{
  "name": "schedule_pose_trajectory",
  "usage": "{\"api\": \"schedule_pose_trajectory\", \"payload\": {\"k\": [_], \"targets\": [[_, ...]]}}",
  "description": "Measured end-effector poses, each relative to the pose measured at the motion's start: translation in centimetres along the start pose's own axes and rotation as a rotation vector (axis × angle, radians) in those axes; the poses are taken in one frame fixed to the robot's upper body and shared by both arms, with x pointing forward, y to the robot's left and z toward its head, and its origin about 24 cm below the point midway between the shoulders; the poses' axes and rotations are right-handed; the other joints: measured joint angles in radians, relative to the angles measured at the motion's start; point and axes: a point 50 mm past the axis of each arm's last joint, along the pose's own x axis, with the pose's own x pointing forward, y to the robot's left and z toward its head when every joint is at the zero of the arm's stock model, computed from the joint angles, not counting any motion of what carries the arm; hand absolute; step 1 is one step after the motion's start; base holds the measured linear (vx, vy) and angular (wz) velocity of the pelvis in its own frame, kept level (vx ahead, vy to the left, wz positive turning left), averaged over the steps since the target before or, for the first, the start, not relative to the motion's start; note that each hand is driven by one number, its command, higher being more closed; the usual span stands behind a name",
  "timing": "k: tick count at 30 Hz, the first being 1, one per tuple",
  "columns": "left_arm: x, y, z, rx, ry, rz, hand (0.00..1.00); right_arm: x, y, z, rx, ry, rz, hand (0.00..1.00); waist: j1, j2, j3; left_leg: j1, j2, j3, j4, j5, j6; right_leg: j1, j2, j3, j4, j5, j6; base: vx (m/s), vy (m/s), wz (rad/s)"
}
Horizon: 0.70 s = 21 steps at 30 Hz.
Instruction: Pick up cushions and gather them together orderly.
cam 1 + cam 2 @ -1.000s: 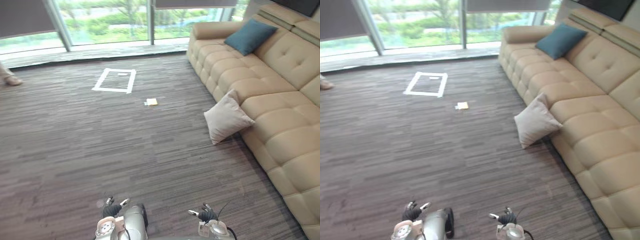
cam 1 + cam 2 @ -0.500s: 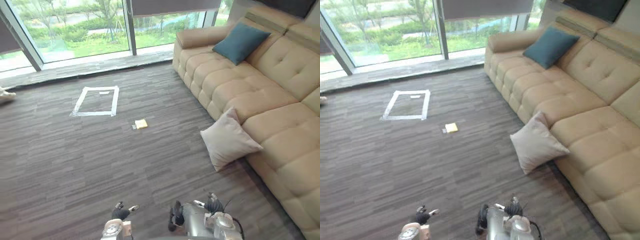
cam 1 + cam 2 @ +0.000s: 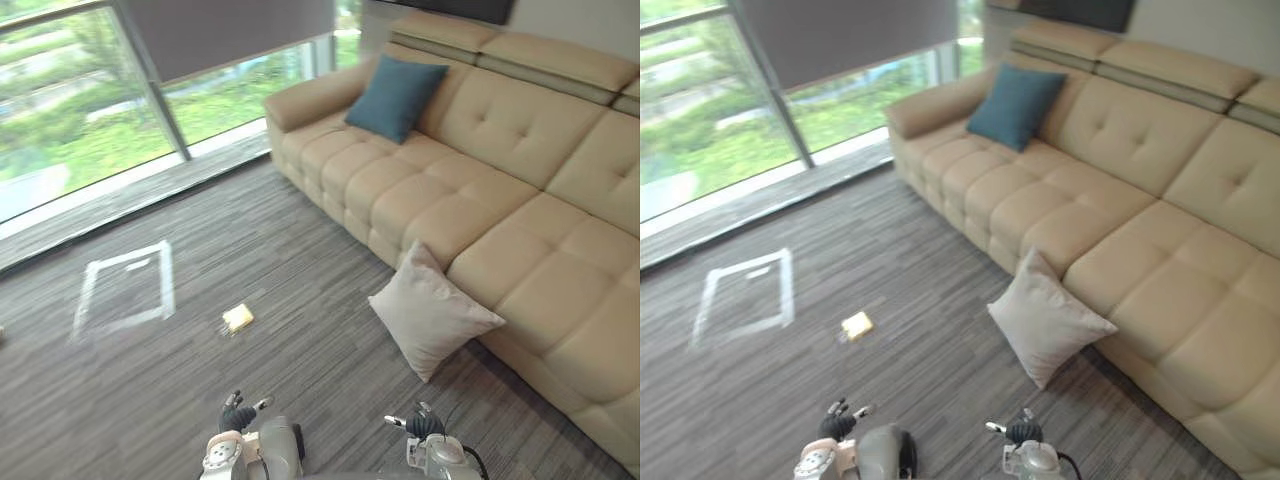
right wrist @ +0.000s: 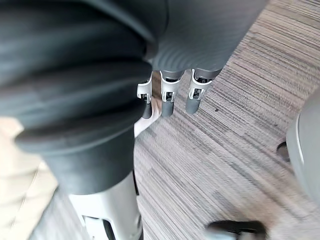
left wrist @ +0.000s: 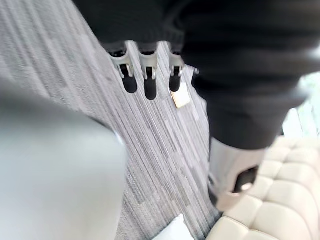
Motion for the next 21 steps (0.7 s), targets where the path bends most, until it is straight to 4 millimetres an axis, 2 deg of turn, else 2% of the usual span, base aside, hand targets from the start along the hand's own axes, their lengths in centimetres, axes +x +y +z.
{"api": "schedule_pose_trajectory", "payload": {"k": [1,2,3,4,5,6,7,8,10,11,12,13,14,15,16,17,18,19,21], "targets": [[0.0,0.7,-0.1,0.013,0.004,0.015,0.0,-0.2,0.9,-0.2,-0.001,0.003,0.024,0.0,0.003,-0.034,-0.027,0.014,-0.003,0.053,0.016,-0.043,0.02,-0.028,-0.027,0.037,0.057,0.016,0.018,0.58,0.367,-0.98],[0.1,1.2,-0.1,0.022,0.006,0.024,0.0,-0.4,1.4,-0.7,0.002,0.014,0.037,0.0,0.002,-0.055,-0.031,0.04,-0.003,0.1,0.019,-0.064,0.036,-0.055,-0.045,0.041,0.124,0.029,0.048,0.65,0.398,-1.2],[0.2,1.2,0.0,0.028,0.016,0.027,0.0,-0.3,1.5,-0.6,-0.001,0.01,0.04,0.0,-0.001,-0.061,-0.028,0.094,-0.011,0.137,0.008,-0.098,0.062,-0.123,-0.068,-0.016,0.279,0.081,0.139,0.58,0.366,-0.89],[0.2,1.2,-0.1,0.03,0.022,0.031,0.0,-0.3,1.5,-0.5,0.0,0.008,0.04,0.0,-0.001,-0.059,-0.026,0.127,-0.017,0.146,-0.011,-0.108,0.067,-0.155,-0.087,-0.056,0.35,0.095,0.17,0.43,0.256,-0.77],[0.2,1.2,-0.3,0.032,0.036,0.034,0.0,-0.3,1.4,-0.4,0.003,0.003,0.038,0.0,-0.001,-0.054,-0.023,0.173,-0.017,0.168,-0.035,-0.118,0.068,-0.188,-0.11,-0.118,0.426,0.101,0.179,0.44,0.253,-0.78],[0.2,0.6,-0.6,0.054,0.053,0.016,0.0,-0.2,1.3,0.2,0.008,-0.022,0.034,0.0,-0.005,-0.033,-0.01,0.276,-0.018,0.2,-0.103,-0.129,0.07,-0.253,-0.174,-0.292,0.54,0.088,0.147,0.27,0.151,-0.65],[0.2,0.6,-0.7,0.058,0.055,0.013,0.0,-0.2,1.3,0.2,0.008,-0.024,0.033,0.0,-0.006,-0.03,-0.01,0.283,-0.018,0.203,-0.109,-0.129,0.07,-0.26,-0.181,-0.305,0.544,0.086,0.144,0.37,0.187,-0.62],[0.1,0.3,-0.8,0.079,0.058,-0.002,0.0,-0.2,1.3,0.7,0.011,-0.045,0.033,0.0,-0.017,-0.016,-0.007,0.368,-0.017,0.241,-0.182,-0.128,0.068,-0.306,-0.231,-0.456,0.537,0.066,0.109,0.29,0.119,-0.37],[0.1,0.2,-0.9,0.1,0.064,-0.013,0.0,-0.2,1.2,0.8,0.01,-0.048,0.03,0.0,-0.024,-0.016,-0.007,0.42,-0.017,0.272,-0.223,-0.128,0.067,-0.336,-0.261,-0.557,0.483,0.061,0.102,0.25,0.093,-0.43],[0.0,0.2,-1.3,0.125,0.077,-0.021,0.0,-0.1,0.9,1.0,0.004,-0.055,0.025,0.0,-0.028,-0.014,-0.008,0.452,-0.014,0.305,-0.25,-0.128,0.067,-0.365,-0.28,-0.657,0.408,0.069,0.092,0.2,0.03,-0.48],[0.0,0.2,-1.4,0.144,0.084,-0.028,0.0,0.1,0.6,1.3,-0.005,-0.06,0.018,0.0,-0.031,-0.015,-0.008,0.481,-0.016,0.336,-0.272,-0.127,0.066,-0.39,-0.286,-0.743,0.309,0.111,0.058,0.27,0.028,-0.49],[0.0,0.3,-1.5,0.149,0.088,-0.029,0.0,0.1,0.5,1.3,-0.007,-0.059,0.015,0.0,-0.032,-0.015,-0.008,0.49,-0.02,0.342,-0.279,-0.125,0.063,-0.399,-0.279,-0.765,0.27,0.135,0.048,0.33,-0.022,-0.47],[0.1,0.5,-1.4,0.157,0.087,-0.026,0.0,0.1,0.2,1.3,-0.003,-0.057,0.003,0.0,-0.032,-0.03,-0.006,0.512,-0.038,0.345,-0.279,-0.125,0.063,-0.409,-0.25,-0.772,0.133,0.255,0.001,0.44,-0.103,-0.52],[0.2,0.2,-1.3,0.156,0.089,-0.033,0.0,0.2,-0.8,1.3,-0.006,-0.06,-0.022,0.0,-0.033,-0.023,0.0,0.532,-0.043,0.336,-0.273,-0.134,0.042,-0.397,-0.229,-0.762,0.091,0.298,-0.055,0.38,-0.1,-0.58],[0.1,0.0,-1.4,0.158,0.09,-0.039,0.0,0.3,-1.2,1.5,-0.016,-0.065,-0.031,0.0,-0.03,-0.004,-0.001,0.535,-0.031,0.336,-0.269,-0.134,0.041,-0.393,-0.215,-0.754,0.086,0.303,-0.059,0.4,-0.12,-0.55],[-0.1,-1.0,-1.8,0.17,0.099,-0.072,0.0,0.3,-1.8,1.5,-0.025,-0.062,-0.045,0.0,-0.037,0.024,-0.007,0.53,-0.011,0.321,-0.249,-0.117,0.015,-0.37,-0.185,-0.744,0.044,0.298,-0.051,0.31,-0.083,-0.38],[-0.1,-1.5,-1.9,0.173,0.101,-0.087,0.0,0.3,-2.6,1.5,-0.008,-0.064,-0.071,0.0,-0.045,0.037,-0.007,0.53,0.004,0.307,-0.222,-0.107,0.0,-0.354,-0.168,-0.743,0.023,0.288,-0.04,0.36,-0.099,-0.24],[-0.1,-1.6,-1.8,0.175,0.097,-0.092,0.0,0.3,-2.8,1.5,0.001,-0.063,-0.078,0.0,-0.048,0.047,-0.008,0.528,0.006,0.299,-0.2,-0.103,-0.008,-0.343,-0.163,-0.743,0.02,0.278,-0.035,0.28,-0.099,-0.07],[0.0,-1.6,-1.4,0.174,0.082,-0.101,0.0,0.2,-3.1,1.1,0.016,-0.052,-0.092,0.0,-0.049,0.04,0.006,0.462,0.064,0.259,0.048,-0.083,-0.028,-0.279,-0.142,-0.734,-0.003,0.245,-0.035,0.19,-0.088,-0.05]]}}
